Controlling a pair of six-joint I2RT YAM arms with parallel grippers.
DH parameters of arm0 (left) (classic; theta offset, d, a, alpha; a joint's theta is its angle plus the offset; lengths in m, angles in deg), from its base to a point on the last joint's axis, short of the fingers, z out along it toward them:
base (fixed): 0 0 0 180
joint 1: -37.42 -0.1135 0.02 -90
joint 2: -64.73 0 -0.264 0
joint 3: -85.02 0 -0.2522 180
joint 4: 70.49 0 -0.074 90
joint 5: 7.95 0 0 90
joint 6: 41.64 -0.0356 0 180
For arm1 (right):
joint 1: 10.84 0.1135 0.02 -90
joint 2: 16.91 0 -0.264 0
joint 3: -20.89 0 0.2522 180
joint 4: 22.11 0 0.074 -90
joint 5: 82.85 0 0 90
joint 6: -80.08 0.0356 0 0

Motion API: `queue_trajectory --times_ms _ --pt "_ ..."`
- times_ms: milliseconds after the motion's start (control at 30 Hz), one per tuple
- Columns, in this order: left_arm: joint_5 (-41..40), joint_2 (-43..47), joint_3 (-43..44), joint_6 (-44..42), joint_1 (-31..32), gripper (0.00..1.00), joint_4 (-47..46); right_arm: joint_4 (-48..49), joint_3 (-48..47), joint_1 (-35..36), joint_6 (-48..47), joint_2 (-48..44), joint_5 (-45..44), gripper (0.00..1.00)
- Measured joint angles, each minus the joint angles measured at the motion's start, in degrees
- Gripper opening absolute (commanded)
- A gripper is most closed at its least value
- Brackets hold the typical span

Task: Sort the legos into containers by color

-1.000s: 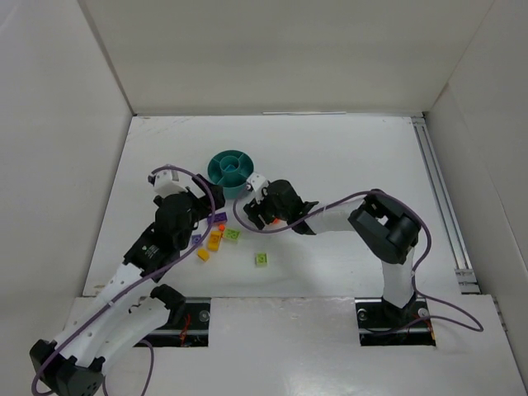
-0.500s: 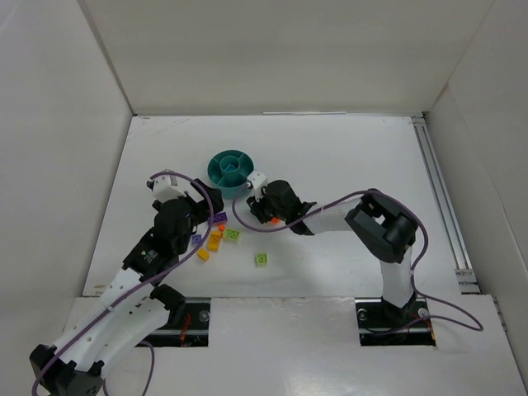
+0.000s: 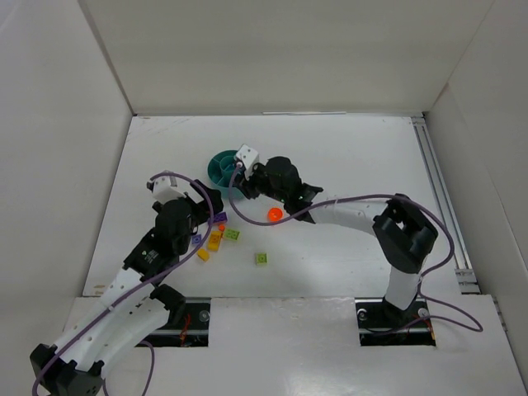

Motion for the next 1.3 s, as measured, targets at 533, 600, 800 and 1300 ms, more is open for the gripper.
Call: queue_trajectory --times_ms 533,600,800,1300 --pt "-2.93 -1.77 0.0 2.64 0.0 1.0 2.32 -6.19 -21.4 -0.13 -5.7 13.7 -0.37 0.34" --pt "-3.41 -2.03 0.0 3.02 0.0 1.0 2.84 -6.91 -21.77 -0.33 -5.79 14.58 -0.37 0.35" --pt "-4.31 -2.95 0.0 3.98 0.0 1.0 3.39 -8.44 -22.69 -1.29 -5.92 15.63 -0.31 0.38" --pt "-4.59 -5.57 0.0 6.38 0.0 1.0 4.94 -8.68 -24.9 -2.64 -5.95 15.82 0.48 0.47"
